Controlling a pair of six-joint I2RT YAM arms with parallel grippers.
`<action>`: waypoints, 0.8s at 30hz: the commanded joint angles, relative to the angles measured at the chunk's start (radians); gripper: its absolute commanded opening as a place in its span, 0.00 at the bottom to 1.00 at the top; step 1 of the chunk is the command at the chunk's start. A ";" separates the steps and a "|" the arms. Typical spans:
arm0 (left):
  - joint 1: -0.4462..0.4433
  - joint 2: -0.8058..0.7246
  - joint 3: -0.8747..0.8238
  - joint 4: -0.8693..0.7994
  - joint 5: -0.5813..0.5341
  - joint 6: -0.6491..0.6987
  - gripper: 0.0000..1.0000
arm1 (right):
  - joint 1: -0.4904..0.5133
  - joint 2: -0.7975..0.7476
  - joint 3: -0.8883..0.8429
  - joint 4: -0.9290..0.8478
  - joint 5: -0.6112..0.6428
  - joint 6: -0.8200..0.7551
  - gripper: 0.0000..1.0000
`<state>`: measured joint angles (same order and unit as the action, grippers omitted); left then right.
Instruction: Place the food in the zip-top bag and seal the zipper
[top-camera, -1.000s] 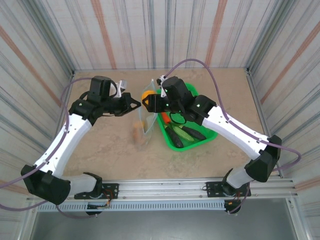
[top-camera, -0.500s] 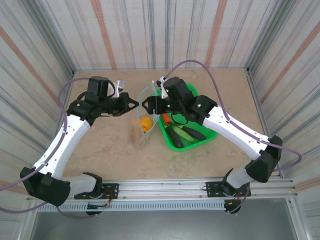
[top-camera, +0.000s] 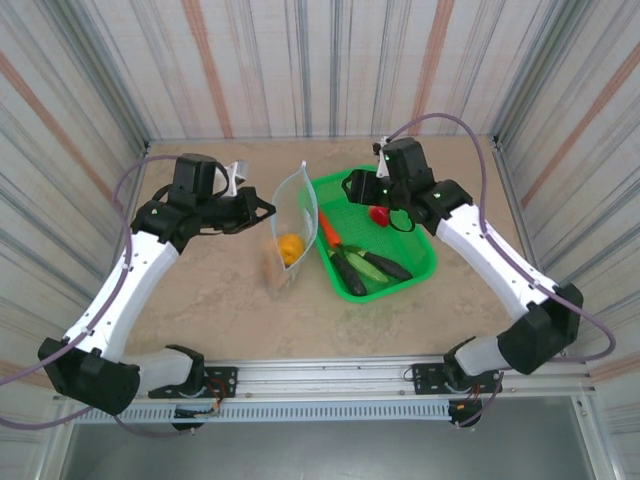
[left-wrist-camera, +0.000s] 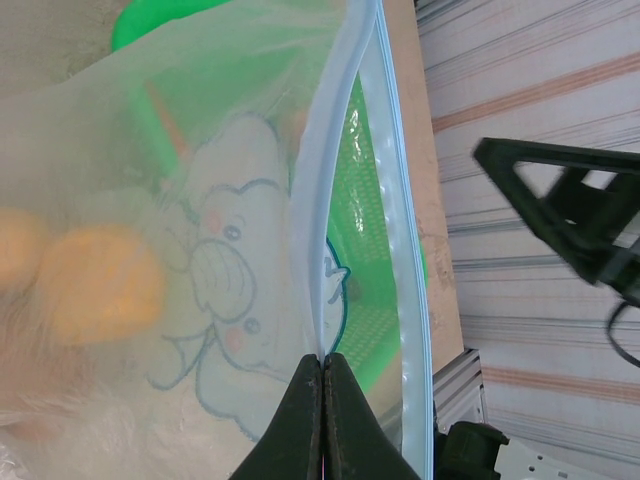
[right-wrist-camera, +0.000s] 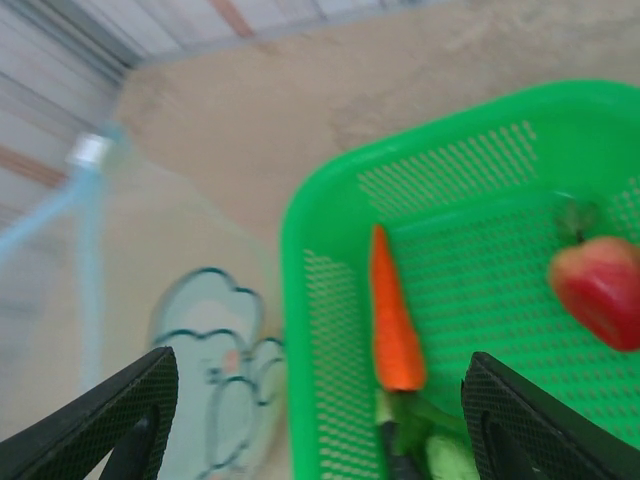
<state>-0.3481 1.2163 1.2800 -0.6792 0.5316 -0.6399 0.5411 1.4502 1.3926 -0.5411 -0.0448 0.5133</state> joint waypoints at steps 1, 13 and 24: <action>0.009 -0.028 0.013 -0.006 0.009 0.024 0.00 | -0.026 0.103 -0.002 -0.096 0.102 -0.077 0.77; 0.018 -0.020 0.000 -0.010 0.028 0.036 0.00 | -0.033 0.486 0.189 -0.186 0.400 -0.214 0.80; 0.038 -0.014 -0.011 -0.013 0.043 0.058 0.00 | -0.035 0.673 0.314 -0.215 0.463 -0.240 0.82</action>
<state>-0.3195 1.2152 1.2797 -0.6804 0.5518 -0.6090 0.5041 2.0846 1.6760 -0.7109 0.3756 0.3004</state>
